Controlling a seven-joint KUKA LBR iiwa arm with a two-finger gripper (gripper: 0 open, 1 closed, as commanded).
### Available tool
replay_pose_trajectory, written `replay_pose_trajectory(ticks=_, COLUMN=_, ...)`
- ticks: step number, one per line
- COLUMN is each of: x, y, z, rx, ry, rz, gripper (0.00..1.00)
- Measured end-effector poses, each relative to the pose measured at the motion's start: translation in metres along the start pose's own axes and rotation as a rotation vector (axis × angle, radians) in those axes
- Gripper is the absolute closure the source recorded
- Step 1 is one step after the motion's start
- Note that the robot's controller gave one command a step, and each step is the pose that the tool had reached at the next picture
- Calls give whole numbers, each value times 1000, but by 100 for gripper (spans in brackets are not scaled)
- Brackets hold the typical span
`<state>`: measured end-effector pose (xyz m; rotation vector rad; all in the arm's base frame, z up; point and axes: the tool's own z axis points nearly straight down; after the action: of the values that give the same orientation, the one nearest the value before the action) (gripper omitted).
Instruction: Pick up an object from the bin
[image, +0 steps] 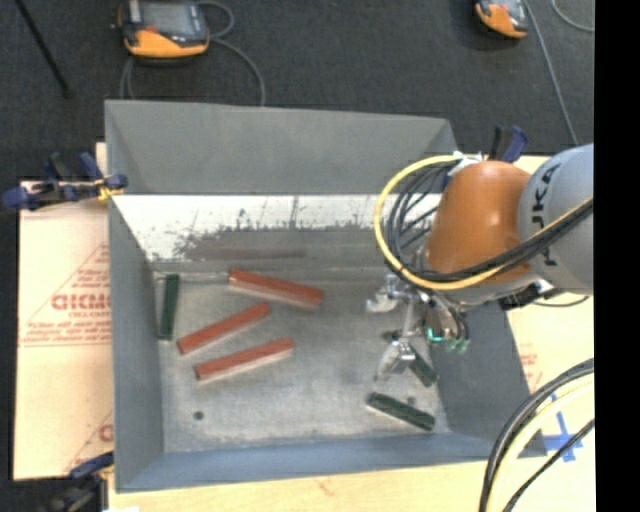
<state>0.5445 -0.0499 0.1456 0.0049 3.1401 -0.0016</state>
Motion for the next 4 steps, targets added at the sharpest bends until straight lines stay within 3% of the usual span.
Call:
replay_pose_trajectory(ticks=1, x=28, y=-35, z=39, rx=0, ry=-5, rz=3, gripper=0)
replay_pose_trajectory(ticks=2, x=29, y=-48, z=59, rx=-6, ry=6, rz=-16, gripper=0)
replay_pose_trajectory(ticks=3, x=28, y=-48, z=60, rx=-4, ry=0, rz=-20, gripper=100)
replay_pose_trajectory(ticks=4, x=28, y=-48, z=60, rx=-4, ry=-2, rz=-21, gripper=0)
